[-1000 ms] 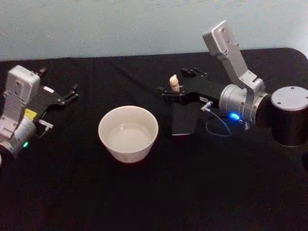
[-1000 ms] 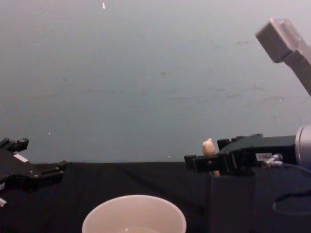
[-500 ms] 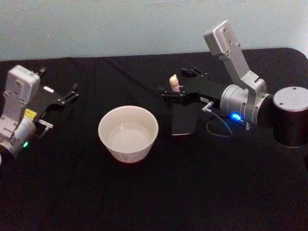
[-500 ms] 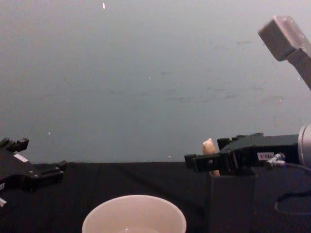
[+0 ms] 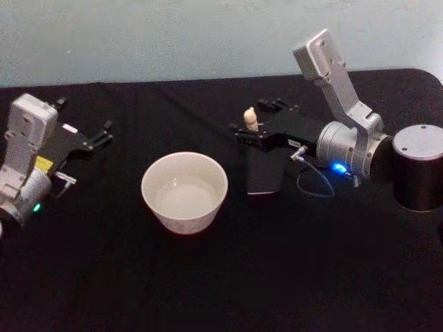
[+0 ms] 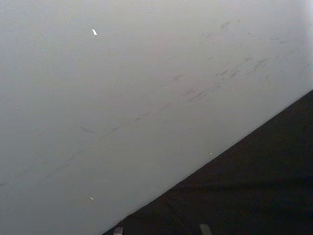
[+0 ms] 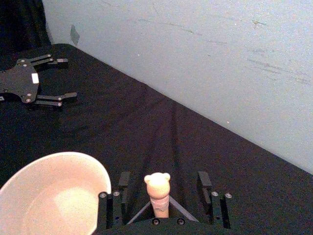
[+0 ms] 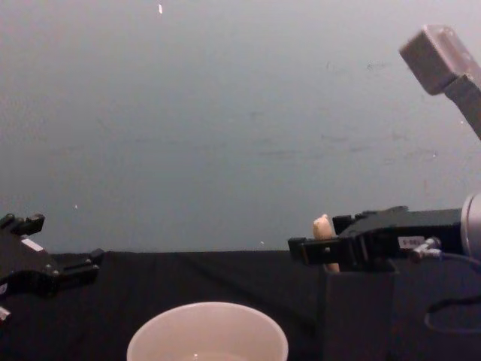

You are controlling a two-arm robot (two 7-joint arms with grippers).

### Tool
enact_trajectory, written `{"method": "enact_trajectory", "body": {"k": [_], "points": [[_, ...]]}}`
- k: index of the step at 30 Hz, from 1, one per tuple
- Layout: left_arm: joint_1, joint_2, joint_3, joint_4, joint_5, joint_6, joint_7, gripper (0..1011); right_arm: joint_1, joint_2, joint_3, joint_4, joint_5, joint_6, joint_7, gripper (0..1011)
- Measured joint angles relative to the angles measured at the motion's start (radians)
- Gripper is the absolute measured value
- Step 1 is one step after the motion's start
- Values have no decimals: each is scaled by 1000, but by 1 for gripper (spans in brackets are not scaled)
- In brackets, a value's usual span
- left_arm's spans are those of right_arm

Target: Pick up the stirring spoon with one hand, stir inside the cup, then place it back in its original position.

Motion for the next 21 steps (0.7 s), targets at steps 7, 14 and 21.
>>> {"method": "enact_trajectory", "body": {"k": [7, 14, 21], "points": [[0, 0, 0, 0, 0, 0, 0, 1001, 1, 0, 0, 1, 0, 0, 0, 684], [0, 0, 0, 0, 0, 0, 0, 1001, 1, 0, 0, 1, 0, 0, -1, 482], [0, 0, 0, 0, 0, 0, 0, 1001, 1, 0, 0, 1, 0, 0, -1, 252]]}}
